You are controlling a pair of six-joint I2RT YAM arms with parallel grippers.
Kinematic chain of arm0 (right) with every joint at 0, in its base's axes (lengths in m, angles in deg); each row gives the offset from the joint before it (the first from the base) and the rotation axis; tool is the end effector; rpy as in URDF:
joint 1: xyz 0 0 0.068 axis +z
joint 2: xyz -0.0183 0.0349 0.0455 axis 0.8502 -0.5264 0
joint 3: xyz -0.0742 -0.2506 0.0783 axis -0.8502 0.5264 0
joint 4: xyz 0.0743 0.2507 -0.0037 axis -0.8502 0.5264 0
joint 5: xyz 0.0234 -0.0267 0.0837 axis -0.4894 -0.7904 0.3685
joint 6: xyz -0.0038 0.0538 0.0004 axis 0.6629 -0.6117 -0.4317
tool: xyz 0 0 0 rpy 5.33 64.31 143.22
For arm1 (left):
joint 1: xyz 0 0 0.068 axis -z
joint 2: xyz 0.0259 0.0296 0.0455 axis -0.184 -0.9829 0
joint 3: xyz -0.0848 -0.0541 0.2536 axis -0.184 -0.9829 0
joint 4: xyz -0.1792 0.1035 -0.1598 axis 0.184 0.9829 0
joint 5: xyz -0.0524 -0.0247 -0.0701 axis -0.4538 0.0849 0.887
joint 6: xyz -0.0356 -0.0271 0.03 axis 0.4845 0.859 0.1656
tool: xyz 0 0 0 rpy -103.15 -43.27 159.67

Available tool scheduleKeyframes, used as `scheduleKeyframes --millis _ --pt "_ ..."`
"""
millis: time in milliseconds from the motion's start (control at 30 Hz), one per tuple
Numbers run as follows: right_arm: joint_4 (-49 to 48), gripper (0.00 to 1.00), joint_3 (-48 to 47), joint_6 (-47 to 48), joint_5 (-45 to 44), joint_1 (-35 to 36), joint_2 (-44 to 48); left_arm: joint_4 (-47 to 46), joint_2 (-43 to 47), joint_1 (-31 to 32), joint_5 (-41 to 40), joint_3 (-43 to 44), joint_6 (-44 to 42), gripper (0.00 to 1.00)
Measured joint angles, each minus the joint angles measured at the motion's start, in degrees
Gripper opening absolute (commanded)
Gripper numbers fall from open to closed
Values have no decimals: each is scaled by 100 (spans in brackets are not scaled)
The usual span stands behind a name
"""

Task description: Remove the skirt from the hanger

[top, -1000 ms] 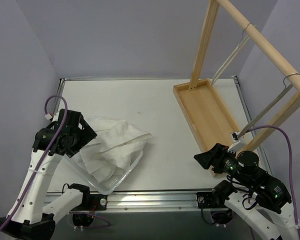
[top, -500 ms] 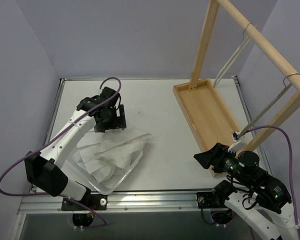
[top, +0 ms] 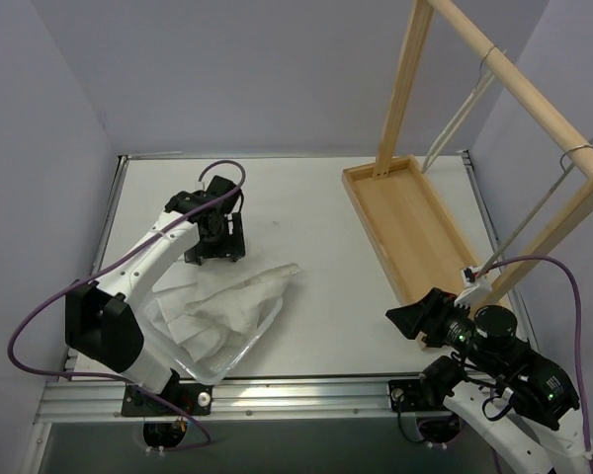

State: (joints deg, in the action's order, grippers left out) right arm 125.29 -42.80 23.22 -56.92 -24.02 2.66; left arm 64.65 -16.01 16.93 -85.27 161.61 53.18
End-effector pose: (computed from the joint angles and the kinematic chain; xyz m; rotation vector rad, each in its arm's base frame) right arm 0.0406 0.0317 0.3355 0.1092 1.8991 1.0626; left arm 0.2750 -0.1322 0.2965 -0.1959 2.7141 0.1131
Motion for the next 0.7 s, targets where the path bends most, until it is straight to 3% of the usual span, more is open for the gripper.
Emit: scheduleKeyframes --millis 33,67,133,167,300,533,700 --pt "2 63 0 -9 -2 0 11 -20 -13 -57 -11 -127 44 81" --pt "4 63 4 -11 -2 0 28 -37 -15 -116 -22 -267 103 62" --pt "15 63 4 -13 -2 -2 72 -109 17 -236 2 -533 223 36" --pt "28 63 4 -15 0 0 94 -151 68 -299 20 -664 284 4" --pt "79 63 4 -13 -2 0 160 -317 704 -678 144 -1287 479 2" --pt "140 63 4 -15 -2 0 160 -197 2658 -977 249 -1954 979 2" --pt "94 63 57 -55 4 -2 160 -162 2848 -1073 608 -2424 1193 2"
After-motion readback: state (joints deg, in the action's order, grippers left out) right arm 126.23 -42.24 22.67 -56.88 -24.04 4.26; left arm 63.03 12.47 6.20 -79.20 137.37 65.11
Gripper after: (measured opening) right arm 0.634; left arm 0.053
